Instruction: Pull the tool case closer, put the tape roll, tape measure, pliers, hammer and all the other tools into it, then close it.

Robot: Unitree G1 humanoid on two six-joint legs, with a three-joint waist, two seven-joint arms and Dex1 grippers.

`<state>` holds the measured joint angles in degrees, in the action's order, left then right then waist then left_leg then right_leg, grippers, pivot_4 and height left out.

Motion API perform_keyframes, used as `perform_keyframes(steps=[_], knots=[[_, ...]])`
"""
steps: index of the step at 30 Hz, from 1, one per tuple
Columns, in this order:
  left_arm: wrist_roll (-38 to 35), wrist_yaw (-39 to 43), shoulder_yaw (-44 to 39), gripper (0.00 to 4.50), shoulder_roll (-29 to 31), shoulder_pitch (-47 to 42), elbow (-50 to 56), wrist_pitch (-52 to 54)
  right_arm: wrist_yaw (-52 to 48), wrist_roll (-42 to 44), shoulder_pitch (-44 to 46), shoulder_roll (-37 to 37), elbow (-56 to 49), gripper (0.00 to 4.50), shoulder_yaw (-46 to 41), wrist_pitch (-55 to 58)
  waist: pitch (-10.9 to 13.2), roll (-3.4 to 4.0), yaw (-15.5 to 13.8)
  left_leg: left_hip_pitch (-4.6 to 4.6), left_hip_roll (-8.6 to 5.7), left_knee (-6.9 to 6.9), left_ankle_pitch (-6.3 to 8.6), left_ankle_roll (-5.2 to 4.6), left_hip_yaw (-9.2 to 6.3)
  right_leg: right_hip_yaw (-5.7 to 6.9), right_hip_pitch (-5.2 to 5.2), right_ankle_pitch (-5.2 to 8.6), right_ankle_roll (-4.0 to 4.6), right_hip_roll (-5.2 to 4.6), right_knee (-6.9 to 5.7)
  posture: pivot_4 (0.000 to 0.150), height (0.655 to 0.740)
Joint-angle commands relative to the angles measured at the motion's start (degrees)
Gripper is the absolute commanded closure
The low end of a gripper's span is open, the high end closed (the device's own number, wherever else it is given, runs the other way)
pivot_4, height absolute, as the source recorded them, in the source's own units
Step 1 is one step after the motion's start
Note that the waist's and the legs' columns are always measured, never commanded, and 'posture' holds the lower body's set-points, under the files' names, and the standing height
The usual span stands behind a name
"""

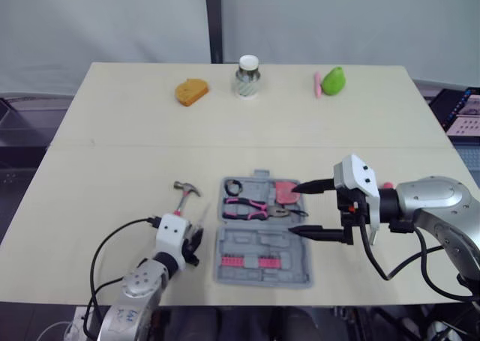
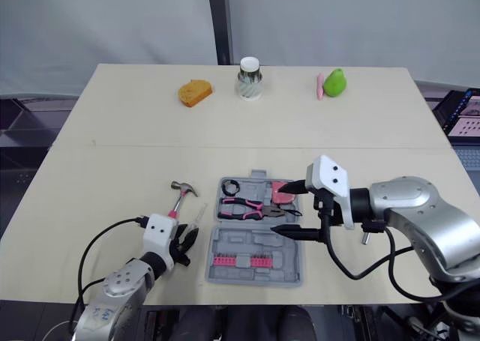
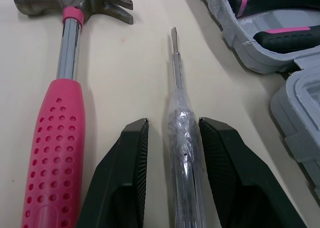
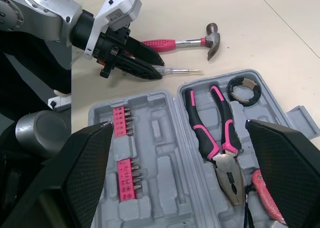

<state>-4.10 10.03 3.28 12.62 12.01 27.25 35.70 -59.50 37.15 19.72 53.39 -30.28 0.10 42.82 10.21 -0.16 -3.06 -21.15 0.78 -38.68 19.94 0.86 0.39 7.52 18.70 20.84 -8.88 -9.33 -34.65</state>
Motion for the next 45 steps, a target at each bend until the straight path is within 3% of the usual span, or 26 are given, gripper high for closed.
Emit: perform_keyframes(steps=[1, 8, 13, 25, 30, 35, 39, 45], knots=[[0.3, -0.2, 0.9, 2.75, -0.2, 0.3, -0.6, 1.2, 0.3, 1.0, 0.6, -0.2, -2.0, 0.0, -0.6, 0.1, 0.0, 0.0, 0.0, 0.0, 0.0, 0.0, 0.0, 0.0, 0.0, 0.0, 0.0, 0.0, 0.0, 0.0, 0.0, 0.15, 0.74], [0.6, -0.6, 1.0, 2.75, -0.5, -0.5, -1.7, 1.8, 0.5, 1.3, 0.6, -0.2, -2.1, 0.0, -0.8, 0.2, 0.0, 0.01, -0.1, 0.01, 0.0, -0.02, 0.0, 0.0, -0.01, 0.01, -0.02, 0.0, 0.0, 0.0, -0.01, 0.15, 0.74], [0.6, -0.6, 0.9, 4.44, -0.5, -1.1, -2.9, 0.5, 1.0, 3.2, 0.9, -0.6, -2.2, 0.0, -2.3, 1.1, 0.0, 0.02, -0.2, 0.02, -0.01, -0.05, 0.0, 0.0, -0.03, 0.03, -0.05, 0.0, 0.0, 0.0, -0.01, 0.15, 0.74], [-1.8, 3.0, -1.5, 4.41, 1.8, -5.2, -1.0, 1.2, 0.8, 6.8, 2.0, -1.0, -0.2, 0.0, -5.9, -0.1, 0.0, 0.05, -0.7, 0.0, -0.01, -0.18, 0.0, 0.0, -0.07, 0.06, -0.08, 0.0, 0.0, -0.01, -0.07, 0.15, 0.74], [-5.9, 8.9, -6.3, 4.41, 8.7, -8.9, 4.5, 6.4, -2.1, 7.3, 0.6, 0.9, 1.0, 0.0, -9.4, -1.9, 0.0, 0.01, -0.4, -0.09, 0.0, -0.14, 0.01, -0.01, -0.08, 0.07, -0.02, 0.0, 0.0, 0.0, -0.04, 0.15, 0.74], [-14.7, 25.3, -12.4, 4.41, 25.0, -18.0, 3.8, 8.9, -3.7, 5.7, -4.3, 2.1, 0.9, 0.0, -12.1, -4.2, 0.0, 0.0, 0.0, -0.09, 0.02, -0.1, 0.01, -0.01, -0.09, 0.1, -0.01, 0.0, 0.0, 0.03, -0.05, 0.15, 0.74], [-16.1, 38.2, -5.9, 4.41, 36.0, -26.3, 0.0, 6.9, -3.4, 1.8, -9.2, 3.5, 0.7, 0.0, -12.5, -7.3, 0.0, 0.01, 0.1, -0.08, -0.05, -0.02, 0.02, -0.02, -0.03, 0.04, -0.01, -0.01, -0.01, 0.0, 0.04, 0.15, 0.74], [-11.9, 48.9, 9.2, 4.41, 42.6, -41.3, -4.5, 8.9, -1.7, -2.0, -14.2, 3.7, -1.5, 0.0, -13.4, -9.6, 0.1, 0.01, 0.3, -0.05, -0.01, 0.09, 0.01, -0.02, 0.06, -0.01, 0.07, -0.01, -0.02, 0.05, 0.02, 0.15, 0.74]])
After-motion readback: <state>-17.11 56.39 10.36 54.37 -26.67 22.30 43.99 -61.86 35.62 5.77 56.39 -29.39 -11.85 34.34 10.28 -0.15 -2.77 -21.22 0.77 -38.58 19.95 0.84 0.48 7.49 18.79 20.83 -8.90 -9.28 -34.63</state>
